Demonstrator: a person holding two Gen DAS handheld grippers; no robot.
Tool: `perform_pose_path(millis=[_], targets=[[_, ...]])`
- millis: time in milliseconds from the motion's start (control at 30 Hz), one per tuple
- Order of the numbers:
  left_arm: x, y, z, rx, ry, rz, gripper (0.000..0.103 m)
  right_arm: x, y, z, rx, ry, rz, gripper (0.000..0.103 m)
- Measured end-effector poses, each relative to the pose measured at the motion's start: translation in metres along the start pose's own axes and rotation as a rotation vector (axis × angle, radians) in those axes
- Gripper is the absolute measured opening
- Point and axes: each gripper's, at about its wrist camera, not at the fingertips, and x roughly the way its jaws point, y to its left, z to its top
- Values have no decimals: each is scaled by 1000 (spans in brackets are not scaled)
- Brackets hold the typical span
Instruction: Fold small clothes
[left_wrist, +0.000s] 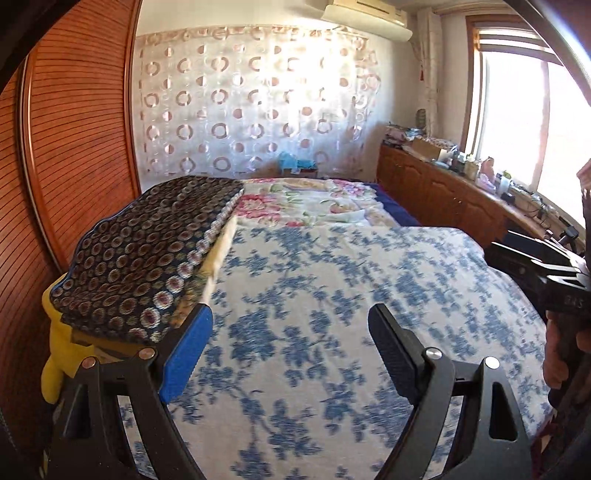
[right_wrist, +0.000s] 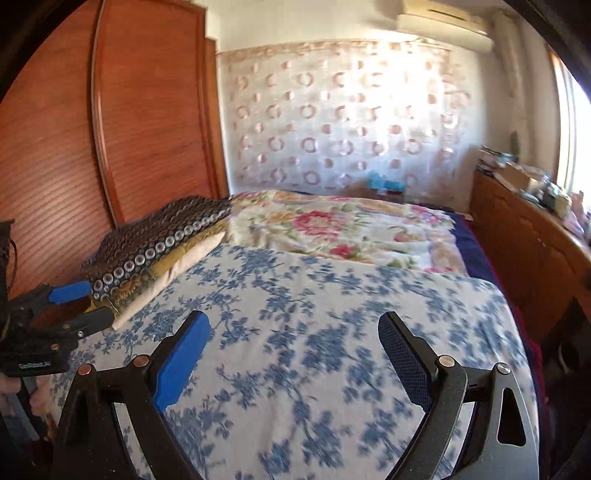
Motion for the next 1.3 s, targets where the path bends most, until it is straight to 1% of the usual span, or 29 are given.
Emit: perform_pose_path(millis=[167, 233, 367, 533, 667, 733, 967, 1300], targets=[[-12, -16, 12, 22, -33, -2, 87, -48, -11, -5, 44, -68, -47, 93], [-21, -21, 21, 26, -58, -4, 87, -66, -14, -5, 60, -89, -67, 93], [-37, -28, 34, 31, -100, 10, 87, -87, -17, -6, 72, -116, -87, 93], [-47, -34, 41, 42, -126, 17, 87, -104, -14, -9, 72, -148, -101, 93], [-49, -37, 42, 48, -128, 17, 87, -102, -11, -13, 62, -155, -109, 93], [-48, -38, 41, 45, -127, 18, 87, -90, -12, -15, 63, -154, -107, 93], [-48, -39, 41, 47, -128, 18, 87, -84, -14, -16, 62, -151, -109, 93], [-48, -38, 41, 47, -127, 16, 87, -90, -26, -14, 61, -150, -108, 93]])
